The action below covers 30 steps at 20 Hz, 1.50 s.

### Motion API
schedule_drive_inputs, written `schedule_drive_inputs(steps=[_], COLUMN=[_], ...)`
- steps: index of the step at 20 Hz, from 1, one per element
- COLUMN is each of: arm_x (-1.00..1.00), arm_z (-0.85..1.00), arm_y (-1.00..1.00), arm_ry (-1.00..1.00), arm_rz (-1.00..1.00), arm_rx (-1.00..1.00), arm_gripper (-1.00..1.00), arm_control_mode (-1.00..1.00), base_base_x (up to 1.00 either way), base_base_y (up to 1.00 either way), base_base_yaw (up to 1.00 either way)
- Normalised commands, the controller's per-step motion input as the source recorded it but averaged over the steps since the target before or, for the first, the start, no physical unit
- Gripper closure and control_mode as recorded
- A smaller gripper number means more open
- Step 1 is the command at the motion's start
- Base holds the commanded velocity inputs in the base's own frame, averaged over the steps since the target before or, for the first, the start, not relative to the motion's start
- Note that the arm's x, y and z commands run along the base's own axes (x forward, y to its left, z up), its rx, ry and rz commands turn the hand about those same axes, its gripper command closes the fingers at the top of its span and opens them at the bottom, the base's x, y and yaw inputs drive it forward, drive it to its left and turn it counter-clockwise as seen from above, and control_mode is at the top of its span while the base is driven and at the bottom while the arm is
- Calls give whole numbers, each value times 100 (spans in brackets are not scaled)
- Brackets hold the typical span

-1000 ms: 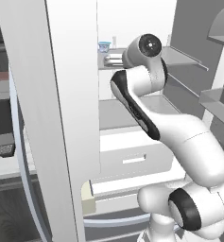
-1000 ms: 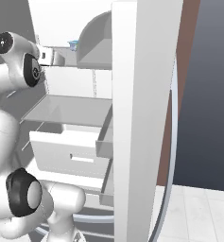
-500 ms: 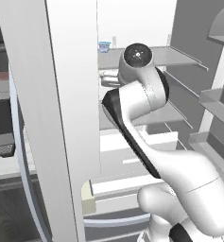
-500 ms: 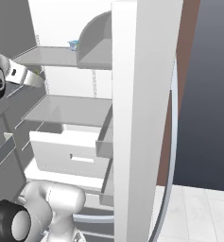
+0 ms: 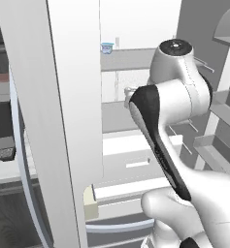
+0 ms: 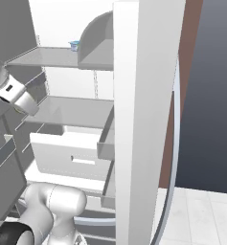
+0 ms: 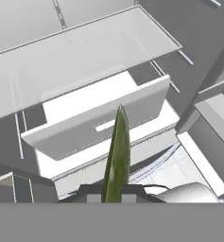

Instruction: Take the lemon wedge from the fridge and place it on the plate with fish on the dining counter.

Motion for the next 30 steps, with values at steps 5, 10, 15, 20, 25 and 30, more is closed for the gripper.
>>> schedule_drive_inputs(steps=[5, 10, 15, 20, 25, 30], arm_x=[-32, 0, 0, -11, 0, 0], arm_z=[-12, -27, 0, -21, 0, 0], arm_y=[-82, -33, 0, 1, 0, 0], arm_ry=[-3, -8, 0, 0, 0, 0], arm_rz=[2, 2, 0, 2, 0, 0], arm_rx=[5, -1, 0, 0, 0, 0], arm_gripper=[100, 100, 100, 100, 100, 100], arm_control_mode=[-100, -100, -100, 100, 100, 100], base_base_x=[0, 0, 0, -30, -99, -100], base_base_y=[0, 0, 0, 0, 0, 0], base_base_yaw=[0, 0, 0, 6, 29, 46])
